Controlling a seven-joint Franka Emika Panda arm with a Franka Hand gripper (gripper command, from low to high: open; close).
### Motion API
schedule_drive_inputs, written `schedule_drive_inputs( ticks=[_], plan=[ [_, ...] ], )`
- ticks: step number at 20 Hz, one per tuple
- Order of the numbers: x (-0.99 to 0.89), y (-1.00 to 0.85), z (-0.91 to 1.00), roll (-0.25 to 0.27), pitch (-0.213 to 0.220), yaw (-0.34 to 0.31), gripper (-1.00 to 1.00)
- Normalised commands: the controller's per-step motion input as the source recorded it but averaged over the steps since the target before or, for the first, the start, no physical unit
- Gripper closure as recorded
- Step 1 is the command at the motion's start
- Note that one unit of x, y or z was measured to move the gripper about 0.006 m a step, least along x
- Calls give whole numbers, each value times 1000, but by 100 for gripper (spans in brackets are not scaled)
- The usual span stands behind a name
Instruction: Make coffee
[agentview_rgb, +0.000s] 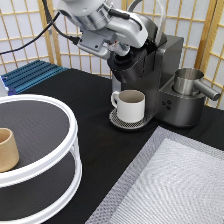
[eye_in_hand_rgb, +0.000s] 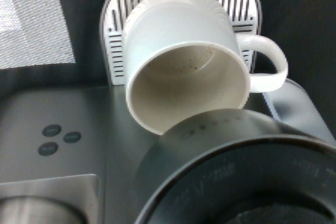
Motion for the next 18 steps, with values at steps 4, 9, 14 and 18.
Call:
schedule_drive_inputs(
  ticks=[4, 9, 14, 18],
  plan=[
    [-16, 126, 0, -14, 23, 1, 100],
    [46, 152, 15, -16, 23, 13, 100],
    [6, 22, -98, 0, 17, 13, 100],
    [0, 56, -53, -1, 7, 10, 100]
  ],
)
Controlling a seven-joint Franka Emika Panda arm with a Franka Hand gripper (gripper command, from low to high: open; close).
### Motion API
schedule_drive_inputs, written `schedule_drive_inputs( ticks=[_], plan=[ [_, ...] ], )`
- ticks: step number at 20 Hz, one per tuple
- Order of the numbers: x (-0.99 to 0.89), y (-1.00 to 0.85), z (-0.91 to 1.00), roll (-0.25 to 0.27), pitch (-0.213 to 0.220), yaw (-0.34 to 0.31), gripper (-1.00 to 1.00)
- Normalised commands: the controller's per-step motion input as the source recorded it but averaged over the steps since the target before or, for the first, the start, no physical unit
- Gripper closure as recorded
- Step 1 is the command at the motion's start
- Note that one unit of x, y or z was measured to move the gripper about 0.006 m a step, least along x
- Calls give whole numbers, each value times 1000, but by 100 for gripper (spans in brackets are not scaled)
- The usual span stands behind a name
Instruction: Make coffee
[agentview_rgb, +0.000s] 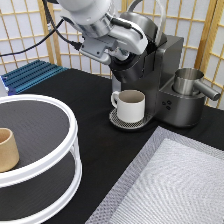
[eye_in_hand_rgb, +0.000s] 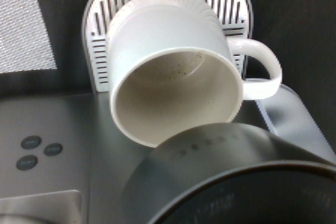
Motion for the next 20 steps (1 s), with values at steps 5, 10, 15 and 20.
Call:
schedule_drive_inputs(
  ticks=[5, 10, 15, 20],
  plan=[
    [0, 31, 26, -8, 8, 2, 100],
    [-34, 245, 133, -71, 3, -3, 100],
    [-159, 382, 178, -128, 0, 0, 100],
    [-83, 193, 50, -101, 0, 0, 100]
  ],
)
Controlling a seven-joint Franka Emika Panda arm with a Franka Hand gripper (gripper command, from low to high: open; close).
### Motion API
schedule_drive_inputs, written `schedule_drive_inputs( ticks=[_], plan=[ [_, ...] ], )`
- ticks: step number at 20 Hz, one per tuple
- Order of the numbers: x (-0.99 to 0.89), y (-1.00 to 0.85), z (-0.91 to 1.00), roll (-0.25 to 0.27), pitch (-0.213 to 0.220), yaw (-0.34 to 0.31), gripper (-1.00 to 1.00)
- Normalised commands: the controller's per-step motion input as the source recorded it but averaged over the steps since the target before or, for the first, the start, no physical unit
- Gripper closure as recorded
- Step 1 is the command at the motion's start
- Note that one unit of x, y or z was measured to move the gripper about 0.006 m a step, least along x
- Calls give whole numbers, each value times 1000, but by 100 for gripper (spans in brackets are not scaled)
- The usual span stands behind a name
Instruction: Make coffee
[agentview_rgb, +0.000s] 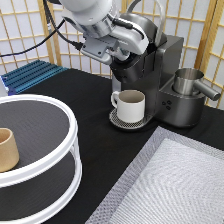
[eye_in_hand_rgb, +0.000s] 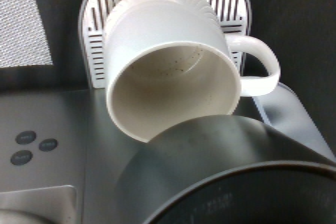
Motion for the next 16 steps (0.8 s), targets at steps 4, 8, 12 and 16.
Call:
schedule_drive_inputs(
  ticks=[4, 8, 12, 16],
  plan=[
    [-37, 149, 53, -109, 0, 0, 100],
    [-69, 159, 118, -117, 0, 0, 100],
    [-206, 156, 211, -111, 2, 0, 100],
    [-230, 156, 253, -94, 1, 0, 100]
  ],
)
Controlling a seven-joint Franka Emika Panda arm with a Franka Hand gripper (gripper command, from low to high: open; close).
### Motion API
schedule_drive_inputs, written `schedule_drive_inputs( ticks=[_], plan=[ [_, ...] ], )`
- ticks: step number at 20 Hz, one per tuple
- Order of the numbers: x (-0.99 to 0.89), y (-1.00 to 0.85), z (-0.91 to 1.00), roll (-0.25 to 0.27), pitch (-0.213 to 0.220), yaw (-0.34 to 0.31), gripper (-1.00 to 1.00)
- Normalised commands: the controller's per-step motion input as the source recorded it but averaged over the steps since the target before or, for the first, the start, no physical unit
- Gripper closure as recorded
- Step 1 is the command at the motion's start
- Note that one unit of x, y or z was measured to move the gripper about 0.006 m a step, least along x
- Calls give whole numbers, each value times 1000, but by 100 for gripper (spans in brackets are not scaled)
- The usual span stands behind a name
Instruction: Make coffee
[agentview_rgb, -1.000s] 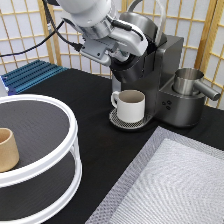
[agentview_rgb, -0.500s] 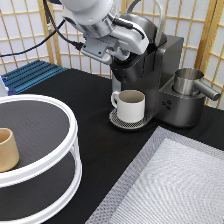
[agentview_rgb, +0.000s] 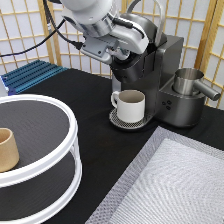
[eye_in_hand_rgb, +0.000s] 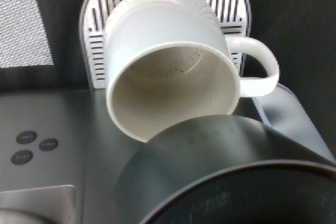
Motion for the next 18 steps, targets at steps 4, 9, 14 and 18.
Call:
schedule_drive_inputs(
  ticks=[4, 9, 14, 18],
  plan=[
    [-131, 104, 291, -66, 8, 2, 100],
    [-5, 202, 43, -46, 12, 18, 100],
    [-103, 144, -167, -35, 15, 30, 100],
    [-5, 39, -11, -21, 21, 36, 100]
  ],
)
